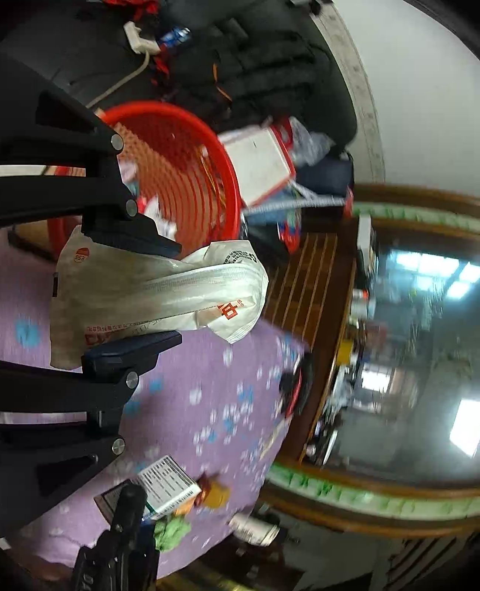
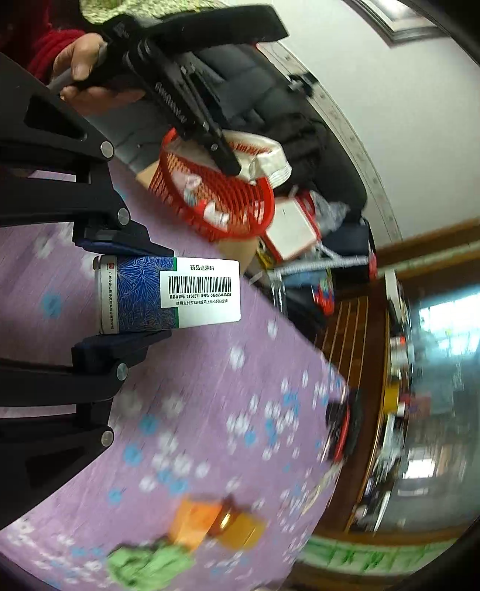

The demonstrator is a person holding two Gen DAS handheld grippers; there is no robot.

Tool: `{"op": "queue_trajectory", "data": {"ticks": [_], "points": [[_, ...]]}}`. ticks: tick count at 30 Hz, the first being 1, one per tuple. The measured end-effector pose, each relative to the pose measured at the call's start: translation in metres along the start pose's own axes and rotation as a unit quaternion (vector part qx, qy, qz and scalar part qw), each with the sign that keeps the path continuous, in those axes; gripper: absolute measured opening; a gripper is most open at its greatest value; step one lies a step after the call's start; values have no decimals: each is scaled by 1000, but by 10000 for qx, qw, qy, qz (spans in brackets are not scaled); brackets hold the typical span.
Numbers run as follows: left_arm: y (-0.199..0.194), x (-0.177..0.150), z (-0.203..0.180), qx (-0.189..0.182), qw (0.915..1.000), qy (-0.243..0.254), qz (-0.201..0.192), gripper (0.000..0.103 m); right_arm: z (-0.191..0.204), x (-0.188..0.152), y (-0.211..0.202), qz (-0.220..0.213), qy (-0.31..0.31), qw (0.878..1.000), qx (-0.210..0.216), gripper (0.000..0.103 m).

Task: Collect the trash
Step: 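Carry the paper bag and blue box over the red wastebasket, then open both grippers to drop the items into the wastebasket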

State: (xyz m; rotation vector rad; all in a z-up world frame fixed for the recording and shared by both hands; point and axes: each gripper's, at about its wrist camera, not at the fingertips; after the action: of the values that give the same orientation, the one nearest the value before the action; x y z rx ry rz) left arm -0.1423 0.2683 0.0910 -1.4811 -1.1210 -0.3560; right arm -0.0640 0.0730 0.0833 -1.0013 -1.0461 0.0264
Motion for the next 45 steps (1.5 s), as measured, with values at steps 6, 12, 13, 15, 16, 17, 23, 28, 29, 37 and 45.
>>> {"op": "queue_trajectory", "data": {"ticks": [6, 12, 13, 15, 16, 17, 23, 28, 29, 37, 45], "points": [[9, 7, 40, 329, 9992, -242, 47, 40, 32, 32, 41, 208, -243, 9987, 405, 37], [16, 11, 57, 521, 9981, -318, 91, 40, 47, 56, 71, 241, -304, 9969, 691, 37], [17, 11, 60, 546, 9979, -327, 95, 40, 49, 59, 77, 281, -296, 9965, 734, 37], [19, 11, 65, 593, 9976, -345, 111, 40, 51, 63, 85, 322, -276, 9959, 796, 37], [20, 11, 67, 602, 9975, -360, 120, 40, 52, 65, 88, 334, -277, 9958, 811, 37], [21, 12, 70, 611, 9973, -378, 132, 40, 53, 66, 90, 335, -272, 9957, 825, 37], [27, 13, 76, 652, 9971, -358, 182, 40, 52, 71, 98, 334, -205, 9950, 922, 37], [28, 13, 74, 646, 9972, -321, 186, 40, 53, 71, 105, 395, -156, 9945, 958, 37], [29, 13, 74, 635, 9973, -331, 190, 40, 53, 72, 107, 405, -152, 9944, 961, 37], [33, 15, 77, 573, 9975, -344, 230, 40, 53, 77, 113, 404, -97, 9947, 937, 37], [37, 16, 80, 550, 9975, -385, 231, 40, 53, 82, 120, 404, -25, 9946, 958, 37]]}}
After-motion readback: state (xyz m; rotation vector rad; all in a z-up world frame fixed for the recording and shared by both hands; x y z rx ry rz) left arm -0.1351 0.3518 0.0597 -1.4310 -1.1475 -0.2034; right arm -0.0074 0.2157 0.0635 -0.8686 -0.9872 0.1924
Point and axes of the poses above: each gripper's, at about its wrist camera, not at the fingertips, and y roughly the way its jaws point, z to its left, x to its top, and after that the axes turned 10 degrees about -y, right-handed
